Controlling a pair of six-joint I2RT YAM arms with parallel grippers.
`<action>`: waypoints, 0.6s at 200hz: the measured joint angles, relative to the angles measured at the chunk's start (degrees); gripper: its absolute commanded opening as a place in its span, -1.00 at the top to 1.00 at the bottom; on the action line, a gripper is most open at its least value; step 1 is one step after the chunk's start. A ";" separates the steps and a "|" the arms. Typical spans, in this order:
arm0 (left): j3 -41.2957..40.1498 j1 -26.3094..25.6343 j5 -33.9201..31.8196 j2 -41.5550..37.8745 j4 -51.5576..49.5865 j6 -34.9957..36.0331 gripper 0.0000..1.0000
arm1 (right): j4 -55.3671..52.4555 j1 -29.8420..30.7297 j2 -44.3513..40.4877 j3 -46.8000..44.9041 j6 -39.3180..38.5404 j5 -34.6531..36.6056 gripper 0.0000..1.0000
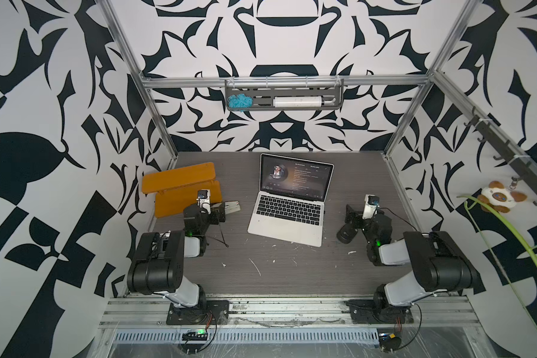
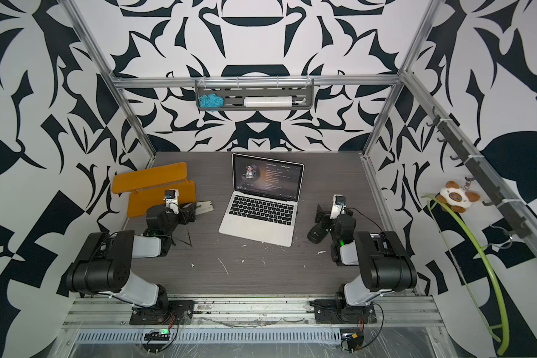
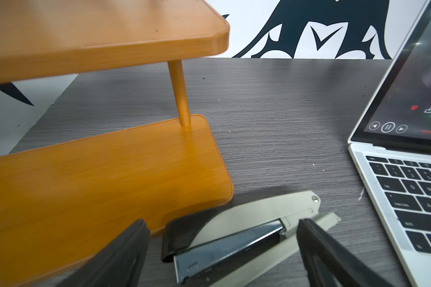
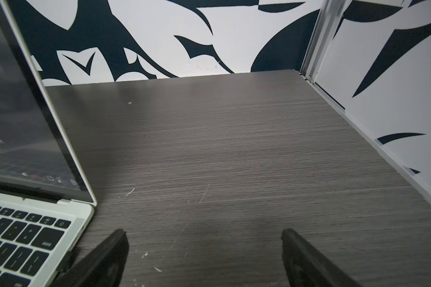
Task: Remove the wireless mouse receiver from the laptop
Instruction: Pick up the mouse from the center of the board.
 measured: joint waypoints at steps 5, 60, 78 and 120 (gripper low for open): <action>0.00 0.00 0.00 0.00 0.00 -0.02 -0.99 | 0.00 0.00 0.00 0.00 0.00 0.00 -1.00; 0.00 0.00 0.00 0.00 0.00 0.00 -0.98 | 0.00 0.00 0.00 0.00 0.00 0.00 -1.00; 0.00 0.00 0.00 0.00 0.00 0.00 -0.99 | -0.02 0.00 0.00 0.00 0.00 -0.02 -1.00; 0.00 0.00 0.37 0.00 0.00 0.04 -0.98 | -0.15 0.00 0.00 0.00 0.00 -0.17 -1.00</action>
